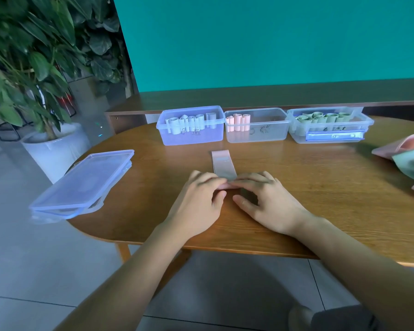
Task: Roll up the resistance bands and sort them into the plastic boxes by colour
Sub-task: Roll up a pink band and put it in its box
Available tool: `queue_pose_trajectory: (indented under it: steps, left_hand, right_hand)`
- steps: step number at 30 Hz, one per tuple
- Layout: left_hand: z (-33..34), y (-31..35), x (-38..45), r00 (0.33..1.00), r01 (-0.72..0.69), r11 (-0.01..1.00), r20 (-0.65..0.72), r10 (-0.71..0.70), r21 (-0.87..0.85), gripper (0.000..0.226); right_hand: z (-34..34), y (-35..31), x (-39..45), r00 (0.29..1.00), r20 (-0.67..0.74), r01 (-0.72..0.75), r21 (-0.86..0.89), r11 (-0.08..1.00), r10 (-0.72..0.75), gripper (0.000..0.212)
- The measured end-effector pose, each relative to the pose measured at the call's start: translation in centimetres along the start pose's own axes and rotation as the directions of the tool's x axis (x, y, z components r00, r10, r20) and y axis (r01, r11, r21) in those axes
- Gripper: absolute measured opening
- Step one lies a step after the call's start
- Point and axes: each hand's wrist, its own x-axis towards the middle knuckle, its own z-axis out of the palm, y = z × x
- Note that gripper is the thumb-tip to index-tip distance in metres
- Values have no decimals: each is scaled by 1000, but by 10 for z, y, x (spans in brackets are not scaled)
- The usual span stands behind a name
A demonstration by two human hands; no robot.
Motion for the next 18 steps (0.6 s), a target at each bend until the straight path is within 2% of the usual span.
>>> queue_pose_trajectory:
  steps: [6,10,14,18]
  left_hand:
    - [-2,1,4,1000,-1,999,-5,0,-35,32]
    - [4,-5,12,998,29,999,49,-31,38,32]
    - [5,-5,14,1000,2,1000,-17,-2,13,30]
    - [5,-6,16,1000,-10,999,-26,9,-32,32]
  right_hand:
    - [0,2,8,999,-44,11,32,999,-9,37]
    - [-2,4,12,1000,0,0,-6,1000,0,40]
    - [-3,8,18,999,4,-35,-38,999,35,40]
    - [-2,11,25,998,33,-52,-86,995,55,46]
